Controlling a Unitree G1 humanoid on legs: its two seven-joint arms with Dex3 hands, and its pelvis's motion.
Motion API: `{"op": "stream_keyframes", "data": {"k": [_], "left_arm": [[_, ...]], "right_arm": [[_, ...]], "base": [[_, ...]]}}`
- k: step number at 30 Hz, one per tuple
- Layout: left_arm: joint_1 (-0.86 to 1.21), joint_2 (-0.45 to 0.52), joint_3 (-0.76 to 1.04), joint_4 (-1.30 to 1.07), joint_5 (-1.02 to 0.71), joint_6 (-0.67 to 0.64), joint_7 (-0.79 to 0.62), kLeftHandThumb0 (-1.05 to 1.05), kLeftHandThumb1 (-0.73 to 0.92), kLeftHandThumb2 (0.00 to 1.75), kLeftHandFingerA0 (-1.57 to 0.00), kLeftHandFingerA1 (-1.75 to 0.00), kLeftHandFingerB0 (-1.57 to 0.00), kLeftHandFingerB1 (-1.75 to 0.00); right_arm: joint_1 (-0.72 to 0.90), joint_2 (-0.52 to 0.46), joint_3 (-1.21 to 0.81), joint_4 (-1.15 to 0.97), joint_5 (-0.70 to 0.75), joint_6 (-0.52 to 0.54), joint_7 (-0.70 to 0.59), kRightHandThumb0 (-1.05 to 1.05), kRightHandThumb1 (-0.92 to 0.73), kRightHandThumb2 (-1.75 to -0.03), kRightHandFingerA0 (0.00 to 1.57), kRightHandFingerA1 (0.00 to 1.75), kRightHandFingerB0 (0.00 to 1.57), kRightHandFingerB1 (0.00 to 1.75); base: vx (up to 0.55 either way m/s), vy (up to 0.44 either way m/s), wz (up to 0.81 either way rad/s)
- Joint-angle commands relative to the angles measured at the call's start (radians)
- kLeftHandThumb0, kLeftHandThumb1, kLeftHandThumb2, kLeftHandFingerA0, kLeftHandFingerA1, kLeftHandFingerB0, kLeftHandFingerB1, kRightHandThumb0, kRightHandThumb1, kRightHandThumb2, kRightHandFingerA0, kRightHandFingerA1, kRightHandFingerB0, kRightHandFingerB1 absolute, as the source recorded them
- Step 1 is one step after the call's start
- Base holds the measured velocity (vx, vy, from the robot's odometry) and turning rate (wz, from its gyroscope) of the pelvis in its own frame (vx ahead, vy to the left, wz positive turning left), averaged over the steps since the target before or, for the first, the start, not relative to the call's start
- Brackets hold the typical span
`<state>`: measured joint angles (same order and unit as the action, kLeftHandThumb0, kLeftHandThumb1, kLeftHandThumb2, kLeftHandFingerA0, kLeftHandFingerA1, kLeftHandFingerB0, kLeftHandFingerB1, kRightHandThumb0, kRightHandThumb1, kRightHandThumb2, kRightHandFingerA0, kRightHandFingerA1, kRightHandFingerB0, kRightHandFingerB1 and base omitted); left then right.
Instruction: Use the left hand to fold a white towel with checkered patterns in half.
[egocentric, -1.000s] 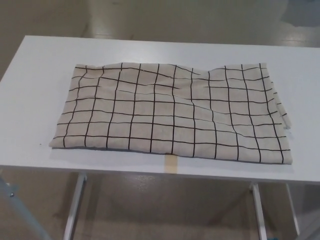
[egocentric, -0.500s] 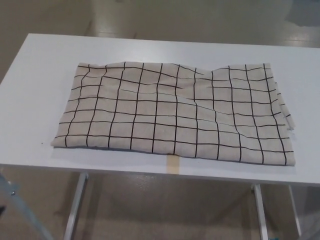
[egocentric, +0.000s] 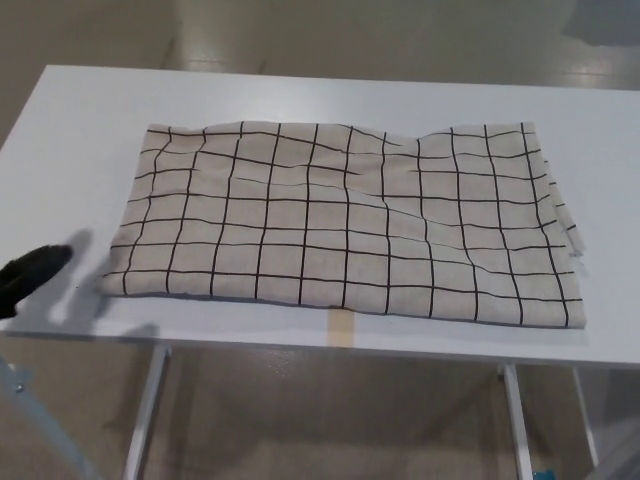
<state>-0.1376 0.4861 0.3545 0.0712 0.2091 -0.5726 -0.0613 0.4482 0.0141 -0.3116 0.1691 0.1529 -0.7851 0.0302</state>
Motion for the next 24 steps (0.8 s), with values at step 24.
{"op": "stream_keyframes", "data": {"k": [24], "left_arm": [[-0.195,0.235,-0.499,0.357,0.608,0.041,0.161,-0.56,0.36,0.75,0.0,-0.14,0.0,-0.17]], "right_arm": [[0.047,-0.024,0.065,0.193,-0.011,-0.067,0.078,-0.57,-0.77,-0.63,0.26,0.39,0.24,0.32]], "base": [[0.0,0.0,0.0]]}}
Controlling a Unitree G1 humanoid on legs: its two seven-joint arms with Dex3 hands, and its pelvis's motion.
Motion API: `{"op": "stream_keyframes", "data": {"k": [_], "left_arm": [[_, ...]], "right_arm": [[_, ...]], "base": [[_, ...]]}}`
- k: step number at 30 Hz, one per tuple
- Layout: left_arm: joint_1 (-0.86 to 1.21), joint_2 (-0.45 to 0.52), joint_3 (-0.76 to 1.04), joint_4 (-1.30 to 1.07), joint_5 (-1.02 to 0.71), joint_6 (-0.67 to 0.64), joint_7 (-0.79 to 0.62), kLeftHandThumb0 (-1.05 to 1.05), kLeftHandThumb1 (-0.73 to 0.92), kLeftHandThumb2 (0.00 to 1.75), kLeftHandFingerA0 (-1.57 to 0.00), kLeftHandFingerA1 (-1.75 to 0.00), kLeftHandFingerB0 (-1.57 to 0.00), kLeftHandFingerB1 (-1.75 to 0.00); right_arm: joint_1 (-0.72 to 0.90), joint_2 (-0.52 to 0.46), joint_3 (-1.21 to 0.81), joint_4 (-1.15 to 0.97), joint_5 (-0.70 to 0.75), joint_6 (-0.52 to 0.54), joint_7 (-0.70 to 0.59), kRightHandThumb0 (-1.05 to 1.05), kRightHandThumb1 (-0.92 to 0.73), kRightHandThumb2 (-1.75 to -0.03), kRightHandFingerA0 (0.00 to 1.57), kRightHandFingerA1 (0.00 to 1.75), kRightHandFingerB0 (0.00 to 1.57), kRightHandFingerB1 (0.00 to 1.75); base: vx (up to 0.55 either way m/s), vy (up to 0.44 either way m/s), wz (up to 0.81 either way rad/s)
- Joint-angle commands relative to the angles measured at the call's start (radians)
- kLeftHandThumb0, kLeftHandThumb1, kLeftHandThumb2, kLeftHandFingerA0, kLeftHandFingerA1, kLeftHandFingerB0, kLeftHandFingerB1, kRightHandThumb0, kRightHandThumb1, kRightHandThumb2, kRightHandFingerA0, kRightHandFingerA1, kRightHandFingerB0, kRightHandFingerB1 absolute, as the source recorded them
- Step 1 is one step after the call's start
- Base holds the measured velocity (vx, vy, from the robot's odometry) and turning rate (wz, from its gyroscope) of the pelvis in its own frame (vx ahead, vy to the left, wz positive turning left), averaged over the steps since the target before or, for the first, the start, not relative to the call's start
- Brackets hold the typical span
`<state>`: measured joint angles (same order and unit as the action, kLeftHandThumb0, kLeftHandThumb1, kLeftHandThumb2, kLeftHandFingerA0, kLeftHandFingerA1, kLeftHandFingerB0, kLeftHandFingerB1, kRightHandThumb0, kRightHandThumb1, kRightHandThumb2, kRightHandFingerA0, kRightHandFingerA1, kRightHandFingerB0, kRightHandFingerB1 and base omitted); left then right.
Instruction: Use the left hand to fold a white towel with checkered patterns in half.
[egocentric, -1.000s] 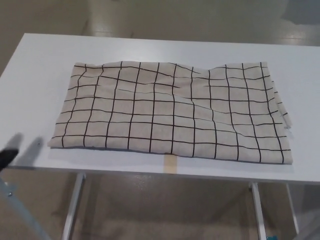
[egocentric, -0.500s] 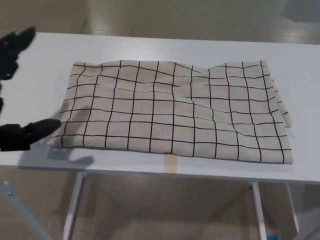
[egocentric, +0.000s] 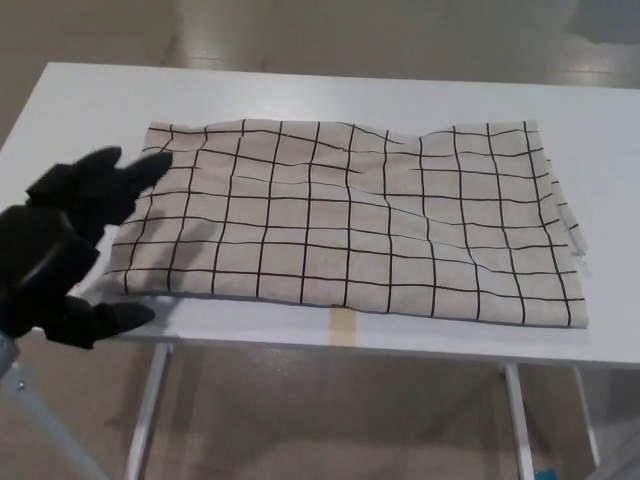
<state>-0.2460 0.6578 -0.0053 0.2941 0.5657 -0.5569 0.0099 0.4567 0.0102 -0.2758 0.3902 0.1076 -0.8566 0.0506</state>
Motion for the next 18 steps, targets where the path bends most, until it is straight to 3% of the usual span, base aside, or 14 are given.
{"op": "stream_keyframes", "data": {"k": [1,6,8,11,14,17,18], "left_arm": [[-0.094,0.066,-0.146,0.14,0.253,0.027,0.092,-0.56,0.36,0.75,0.0,-0.14,0.0,-0.17],[-0.169,0.065,-0.206,0.215,0.299,0.05,0.159,-0.55,0.36,0.75,0.0,-0.14,0.0,-0.18],[-0.217,0.056,-0.249,0.282,0.355,0.07,0.265,-0.54,0.35,0.75,0.0,-0.18,0.0,-0.19],[-0.255,0.042,-0.279,0.342,0.381,0.08,0.352,-0.63,0.41,0.71,-0.11,-0.18,-0.11,-0.13],[-0.287,0.023,-0.309,0.392,0.395,0.091,0.42,-0.66,0.4,0.67,-0.13,-0.25,-0.13,-0.16],[-0.309,0.014,-0.338,0.429,0.409,0.101,0.472,-0.57,0.36,0.7,-0.06,-0.35,-0.06,-0.27],[-0.317,0.01,-0.35,0.441,0.418,0.112,0.497,-0.3,0.29,0.86,0.0,-0.49,0.0,-0.48]], "right_arm": [[0.04,-0.019,0.031,-0.03,0.034,0.005,0.057,-0.57,-0.77,-0.63,0.26,0.39,0.24,0.32],[0.048,-0.015,0.038,-0.038,0.031,0.006,0.056,-0.56,-0.78,-0.63,0.26,0.39,0.24,0.32],[0.057,-0.019,0.04,-0.045,0.03,0.01,0.058,-0.56,-0.78,-0.63,0.26,0.39,0.23,0.32],[0.06,-0.02,0.041,-0.049,0.033,0.011,0.06,-0.56,-0.78,-0.64,0.26,0.39,0.23,0.32],[0.055,-0.018,0.04,-0.038,0.037,0.002,0.062,-0.56,-0.78,-0.64,0.26,0.39,0.23,0.32],[0.053,-0.018,0.04,-0.035,0.041,0.002,0.064,-0.56,-0.77,-0.63,0.26,0.39,0.23,0.32],[0.055,-0.021,0.039,-0.046,0.04,0.009,0.064,-0.56,-0.77,-0.63,0.26,0.39,0.23,0.32]], "base": [[0.0,0.0,0.0],[0.0,0.0,0.0],[0.0,0.0,0.0],[0.0,0.0,0.0],[0.0,0.0,0.0],[0.0,0.0,0.0],[0.0,0.0,0.0]]}}
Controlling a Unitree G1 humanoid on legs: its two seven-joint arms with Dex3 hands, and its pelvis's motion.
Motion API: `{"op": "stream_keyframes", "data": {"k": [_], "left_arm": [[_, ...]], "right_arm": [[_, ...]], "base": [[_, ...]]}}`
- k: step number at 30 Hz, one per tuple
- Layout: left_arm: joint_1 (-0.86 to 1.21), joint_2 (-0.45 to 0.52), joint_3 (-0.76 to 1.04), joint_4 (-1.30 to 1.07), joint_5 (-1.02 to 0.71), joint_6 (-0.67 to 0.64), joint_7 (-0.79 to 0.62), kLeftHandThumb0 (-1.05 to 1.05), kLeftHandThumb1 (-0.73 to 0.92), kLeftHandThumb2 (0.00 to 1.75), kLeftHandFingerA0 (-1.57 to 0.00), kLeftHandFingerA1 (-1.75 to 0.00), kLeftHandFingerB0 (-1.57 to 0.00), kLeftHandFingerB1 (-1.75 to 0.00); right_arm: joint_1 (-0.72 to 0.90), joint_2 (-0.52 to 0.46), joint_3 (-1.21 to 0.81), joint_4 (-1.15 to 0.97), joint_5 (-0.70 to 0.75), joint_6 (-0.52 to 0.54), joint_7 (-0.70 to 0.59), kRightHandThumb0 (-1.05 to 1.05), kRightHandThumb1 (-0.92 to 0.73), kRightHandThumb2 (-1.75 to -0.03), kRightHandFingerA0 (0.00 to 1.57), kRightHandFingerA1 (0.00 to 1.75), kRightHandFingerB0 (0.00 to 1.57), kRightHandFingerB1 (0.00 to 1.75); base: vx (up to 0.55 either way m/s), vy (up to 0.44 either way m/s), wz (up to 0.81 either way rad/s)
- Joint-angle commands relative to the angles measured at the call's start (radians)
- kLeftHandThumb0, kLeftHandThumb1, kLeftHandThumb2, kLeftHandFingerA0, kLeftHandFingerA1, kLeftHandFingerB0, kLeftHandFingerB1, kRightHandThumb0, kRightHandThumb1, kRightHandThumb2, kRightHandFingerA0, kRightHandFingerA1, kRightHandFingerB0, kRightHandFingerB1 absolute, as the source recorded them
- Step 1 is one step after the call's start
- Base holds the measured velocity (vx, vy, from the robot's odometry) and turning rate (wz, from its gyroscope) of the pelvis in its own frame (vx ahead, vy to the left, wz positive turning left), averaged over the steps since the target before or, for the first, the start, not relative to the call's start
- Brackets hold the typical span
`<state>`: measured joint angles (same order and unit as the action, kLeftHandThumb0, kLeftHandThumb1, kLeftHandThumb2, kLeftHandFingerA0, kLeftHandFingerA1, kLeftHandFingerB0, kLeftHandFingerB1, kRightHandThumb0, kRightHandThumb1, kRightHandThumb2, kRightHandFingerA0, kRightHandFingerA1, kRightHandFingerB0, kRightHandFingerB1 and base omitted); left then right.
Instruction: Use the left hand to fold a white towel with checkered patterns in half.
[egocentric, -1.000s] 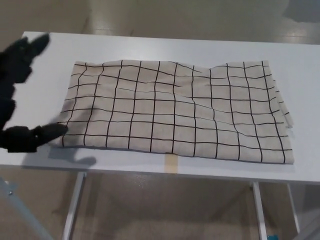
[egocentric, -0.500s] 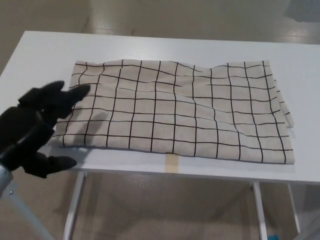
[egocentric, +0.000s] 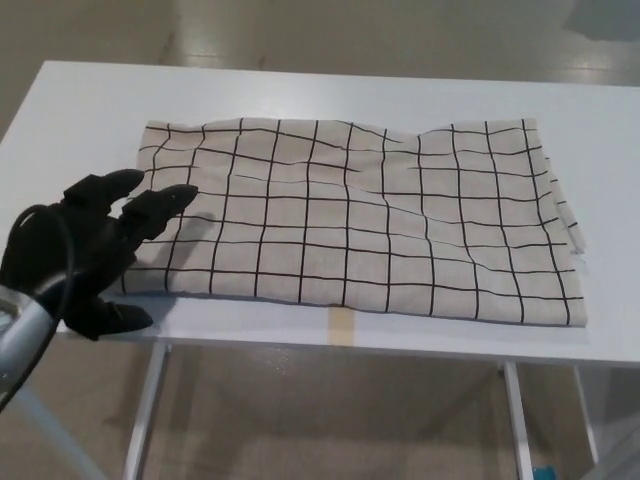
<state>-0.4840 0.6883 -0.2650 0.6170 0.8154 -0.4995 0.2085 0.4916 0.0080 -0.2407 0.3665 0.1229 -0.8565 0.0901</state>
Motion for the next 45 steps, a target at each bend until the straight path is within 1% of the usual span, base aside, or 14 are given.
{"op": "stream_keyframes", "data": {"k": [1,12,33,34,36,37,38,39,40,41,42,43,44,45], "left_arm": [[-0.083,-0.023,-0.096,0.122,0.173,0.061,0.314,-0.3,0.3,0.86,0.0,-0.49,0.0,-0.48],[-0.134,-0.056,-0.17,0.225,0.195,0.104,0.431,-0.29,0.3,0.86,0.0,-0.49,0.0,-0.47],[-0.134,-0.156,-0.267,0.356,0.15,0.133,0.465,-0.29,0.29,0.85,-0.01,-0.5,0.0,-0.47],[-0.137,-0.161,-0.27,0.361,0.149,0.135,0.463,-0.51,0.34,0.7,-0.01,-0.37,-0.1,-0.39],[-0.145,-0.171,-0.276,0.376,0.147,0.138,0.465,-0.52,0.34,0.7,0.0,-0.36,-0.09,-0.39],[-0.15,-0.173,-0.28,0.385,0.146,0.141,0.468,-0.57,0.4,0.65,-0.07,-0.35,-0.09,-0.33],[-0.153,-0.174,-0.282,0.391,0.147,0.143,0.469,-0.57,0.4,0.65,-0.07,-0.35,-0.09,-0.33],[-0.158,-0.177,-0.286,0.398,0.149,0.148,0.475,-0.57,0.4,0.65,-0.08,-0.35,-0.09,-0.33],[-0.163,-0.18,-0.29,0.403,0.152,0.155,0.481,-0.29,0.29,0.85,0.0,-0.49,0.0,-0.47],[-0.166,-0.183,-0.293,0.407,0.155,0.16,0.486,-0.29,0.29,0.85,0.0,-0.49,0.0,-0.47],[-0.173,-0.187,-0.3,0.416,0.16,0.171,0.494,-0.52,0.48,0.55,-0.18,-0.29,-0.2,-0.28],[-0.176,-0.188,-0.304,0.42,0.162,0.176,0.498,-0.52,0.48,0.55,-0.18,-0.29,-0.2,-0.28],[-0.218,-0.211,-0.316,0.454,0.176,0.223,0.514,-0.45,0.49,0.56,-0.61,-0.48,-0.57,-0.47],[-0.229,-0.216,-0.321,0.464,0.177,0.232,0.514,-0.41,0.51,0.55,-0.71,-0.68,-0.67,-0.66]], "right_arm": [[0.02,-0.02,0.003,-0.027,0.026,0.013,0.025,-0.56,-0.78,-0.64,0.26,0.39,0.23,0.32],[0.0,-0.013,-0.003,-0.02,0.065,0.012,0.039,-0.54,-0.77,-0.63,0.27,0.4,0.25,0.33],[-0.003,-0.008,-0.003,-0.043,0.077,0.039,0.05,-0.55,-0.78,-0.63,0.27,0.41,0.25,0.33],[-0.002,-0.006,-0.002,-0.042,0.077,0.038,0.05,-0.55,-0.78,-0.63,0.27,0.41,0.25,0.34],[0.0,-0.003,0.0,-0.04,0.078,0.037,0.053,-0.55,-0.78,-0.63,0.27,0.41,0.25,0.33],[0.0,-0.001,0.002,-0.039,0.078,0.038,0.054,-0.55,-0.79,-0.63,0.27,0.41,0.24,0.33],[0.001,0.002,0.004,-0.039,0.077,0.038,0.055,-0.55,-0.79,-0.63,0.27,0.41,0.24,0.33],[0.005,0.003,0.006,-0.042,0.075,0.04,0.056,-0.55,-0.79,-0.63,0.27,0.41,0.24,0.33],[0.009,0.003,0.008,-0.043,0.07,0.039,0.056,-0.55,-0.79,-0.63,0.27,0.4,0.24,0.33],[0.011,0.003,0.009,-0.043,0.067,0.039,0.055,-0.55,-0.79,-0.63,0.27,0.4,0.24,0.33],[0.015,0.002,0.011,-0.043,0.062,0.038,0.057,-0.55,-0.79,-0.63,0.27,0.4,0.24,0.33],[0.017,0.001,0.012,-0.043,0.061,0.038,0.058,-0.55,-0.79,-0.63,0.27,0.4,0.24,0.33],[0.027,-0.008,0.015,-0.046,0.055,0.051,0.062,-0.56,-0.79,-0.63,0.27,0.4,0.24,0.33],[0.03,-0.009,0.017,-0.05,0.052,0.056,0.062,-0.56,-0.79,-0.63,0.27,0.4,0.24,0.33]], "base": [[0.0,0.0,0.0],[0.0,0.0,0.0],[0.0,0.0,0.0],[0.0,0.0,0.0],[0.0,0.0,0.0],[0.0,0.0,0.0],[0.0,0.0,0.0],[0.0,0.0,0.0],[0.0,0.0,0.0],[0.0,0.0,0.0],[0.0,0.0,0.0],[0.0,0.0,0.0],[0.0,0.0,0.0],[0.0,0.0,0.0]]}}
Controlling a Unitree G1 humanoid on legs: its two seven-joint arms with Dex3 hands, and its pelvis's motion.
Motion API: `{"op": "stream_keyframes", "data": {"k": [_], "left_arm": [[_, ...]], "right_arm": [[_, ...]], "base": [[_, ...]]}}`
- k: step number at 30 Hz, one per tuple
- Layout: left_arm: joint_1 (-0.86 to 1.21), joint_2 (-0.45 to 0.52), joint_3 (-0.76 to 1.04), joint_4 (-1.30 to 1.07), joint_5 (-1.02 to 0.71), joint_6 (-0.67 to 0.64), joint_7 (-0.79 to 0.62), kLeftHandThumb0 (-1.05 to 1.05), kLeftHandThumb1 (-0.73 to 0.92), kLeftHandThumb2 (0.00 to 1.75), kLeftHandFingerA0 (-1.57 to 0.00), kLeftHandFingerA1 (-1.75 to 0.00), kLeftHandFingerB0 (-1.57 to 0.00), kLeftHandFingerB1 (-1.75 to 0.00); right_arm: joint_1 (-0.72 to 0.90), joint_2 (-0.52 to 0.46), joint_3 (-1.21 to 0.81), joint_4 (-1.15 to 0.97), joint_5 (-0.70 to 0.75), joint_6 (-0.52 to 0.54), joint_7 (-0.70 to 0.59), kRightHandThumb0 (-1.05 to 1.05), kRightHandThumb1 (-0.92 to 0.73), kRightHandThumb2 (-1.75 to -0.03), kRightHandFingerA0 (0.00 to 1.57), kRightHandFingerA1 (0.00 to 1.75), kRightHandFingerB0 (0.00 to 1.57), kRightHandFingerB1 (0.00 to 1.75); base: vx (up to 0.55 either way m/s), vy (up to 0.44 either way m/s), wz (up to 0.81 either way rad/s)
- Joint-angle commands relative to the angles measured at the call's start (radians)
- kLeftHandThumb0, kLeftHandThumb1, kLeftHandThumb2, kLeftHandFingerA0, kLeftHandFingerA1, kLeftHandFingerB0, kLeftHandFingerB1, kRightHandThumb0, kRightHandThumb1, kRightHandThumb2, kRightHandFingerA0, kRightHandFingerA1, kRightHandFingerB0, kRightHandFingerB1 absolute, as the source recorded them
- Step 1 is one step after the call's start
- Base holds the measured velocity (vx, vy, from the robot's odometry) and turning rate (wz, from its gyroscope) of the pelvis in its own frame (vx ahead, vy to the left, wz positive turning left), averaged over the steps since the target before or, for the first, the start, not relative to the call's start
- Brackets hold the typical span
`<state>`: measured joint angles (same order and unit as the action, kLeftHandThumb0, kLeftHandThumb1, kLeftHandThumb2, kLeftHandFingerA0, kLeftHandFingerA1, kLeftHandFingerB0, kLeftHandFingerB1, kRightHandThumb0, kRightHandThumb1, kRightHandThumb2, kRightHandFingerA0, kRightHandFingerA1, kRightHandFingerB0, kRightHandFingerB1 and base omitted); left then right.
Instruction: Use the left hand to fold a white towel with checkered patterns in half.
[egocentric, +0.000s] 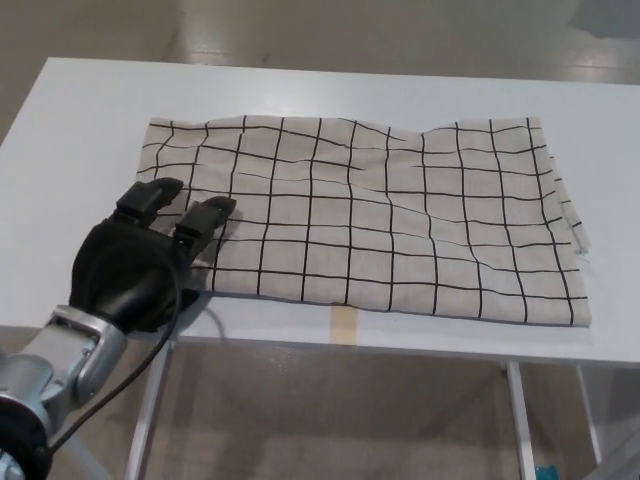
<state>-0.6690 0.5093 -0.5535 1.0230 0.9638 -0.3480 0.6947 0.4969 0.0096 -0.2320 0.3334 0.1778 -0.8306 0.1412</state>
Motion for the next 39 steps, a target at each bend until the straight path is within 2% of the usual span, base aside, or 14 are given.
{"op": "stream_keyframes", "data": {"k": [1,2,3,4,5,6,7,13,18,28,30,31,36,39], "left_arm": [[-0.05,-0.039,-0.036,0.064,0.028,0.084,0.028,-0.41,0.51,0.55,-0.71,-0.68,-0.67,-0.66],[-0.061,-0.042,-0.041,0.075,0.028,0.087,0.031,-0.34,0.54,0.56,-0.84,-1.11,-0.78,-1.1],[-0.069,-0.044,-0.046,0.083,0.028,0.088,0.034,-0.34,0.54,0.56,-0.84,-1.11,-0.78,-1.1],[-0.094,-0.053,-0.047,0.099,0.019,0.087,0.028,-0.28,0.59,0.58,-0.79,-1.65,-0.72,-1.52],[-0.1,-0.055,-0.048,0.104,0.015,0.086,0.026,-0.28,0.59,0.58,-0.79,-1.65,-0.72,-1.52],[-0.111,-0.059,-0.04,0.107,0.0,0.074,0.021,-0.2,0.64,0.54,-0.71,-1.75,-0.63,-1.63],[-0.121,-0.061,-0.03,0.11,-0.018,0.057,0.011,-0.19,0.66,0.52,-0.71,-1.75,-0.54,-1.58],[-0.168,-0.041,0.002,0.1,-0.054,-0.018,0.003,-0.14,0.59,0.51,-0.7,-1.75,-0.56,-1.61],[-0.193,-0.005,-0.003,0.093,-0.049,-0.061,0.03,-0.14,0.6,0.49,-0.7,-1.75,-0.52,-1.6],[-0.265,0.059,0.008,0.089,-0.053,-0.118,0.056,-0.14,0.65,0.54,-0.71,-1.75,-0.56,-1.64],[-0.295,0.075,0.005,0.094,-0.045,-0.131,0.061,-0.15,0.65,0.56,-0.73,-1.75,-0.53,-1.67],[-0.327,0.09,-0.002,0.095,-0.035,-0.146,0.065,-0.14,0.66,0.55,-0.81,-1.74,-0.61,-1.6],[-0.397,0.107,-0.038,0.08,0.008,-0.167,0.095,-0.14,0.65,0.56,-0.8,-1.73,-0.62,-1.6],[-0.455,0.113,-0.103,0.05,0.077,-0.162,0.122,-0.23,0.64,0.57,-0.77,-1.72,-0.58,-1.55]], "right_arm": [[0.027,-0.011,0.009,-0.02,-0.004,0.033,0.01,-0.56,-0.79,-0.63,0.27,0.4,0.24,0.33],[0.032,-0.012,0.011,-0.023,-0.007,0.035,0.01,-0.56,-0.79,-0.63,0.27,0.4,0.24,0.33],[0.035,-0.013,0.013,-0.025,-0.01,0.037,0.011,-0.56,-0.79,-0.63,0.27,0.4,0.24,0.33],[0.042,-0.015,0.017,-0.02,-0.016,0.036,0.013,-0.56,-0.79,-0.63,0.27,0.4,0.24,0.33],[0.044,-0.015,0.019,-0.019,-0.017,0.036,0.014,-0.56,-0.79,-0.63,0.27,0.4,0.24,0.33],[0.045,-0.017,0.02,-0.018,-0.019,0.036,0.014,-0.56,-0.79,-0.63,0.27,0.4,0.24,0.33],[0.046,-0.02,0.02,-0.015,-0.018,0.035,0.016,-0.57,-0.79,-0.63,0.27,0.4,0.24,0.33],[0.031,-0.028,0.02,-0.001,-0.018,0.032,0.015,-0.57,-0.79,-0.63,0.26,0.39,0.24,0.32],[0.034,-0.031,0.024,-0.026,-0.011,0.054,0.014,-0.57,-0.79,-0.63,0.26,0.39,0.24,0.32],[0.034,-0.038,0.025,-0.035,-0.002,0.067,0.022,-0.57,-0.79,-0.64,0.27,0.4,0.24,0.32],[0.037,-0.04,0.024,-0.039,-0.005,0.069,0.022,-0.57,-0.79,-0.64,0.27,0.4,0.24,0.32],[0.035,-0.039,0.024,-0.038,-0.007,0.068,0.02,-0.57,-0.79,-0.64,0.27,0.4,0.24,0.32],[0.031,-0.036,0.025,-0.042,-0.004,0.071,0.02,-0.57,-0.79,-0.64,0.27,0.4,0.24,0.32],[0.027,-0.035,0.026,-0.039,-0.009,0.066,0.018,-0.58,-0.79,-0.63,0.27,0.41,0.24,0.33]], "base": [[0.0,0.0,0.0],[0.0,0.0,0.0],[0.0,0.0,0.0],[0.0,0.0,0.0],[0.0,0.0,0.0],[0.0,0.0,0.0],[0.0,0.0,0.0],[0.0,0.0,0.0],[0.0,0.0,0.0],[0.0,0.0,0.0],[0.0,0.0,0.0],[0.0,0.0,0.0],[0.0,0.0,0.0],[0.0,0.0,0.0]]}}
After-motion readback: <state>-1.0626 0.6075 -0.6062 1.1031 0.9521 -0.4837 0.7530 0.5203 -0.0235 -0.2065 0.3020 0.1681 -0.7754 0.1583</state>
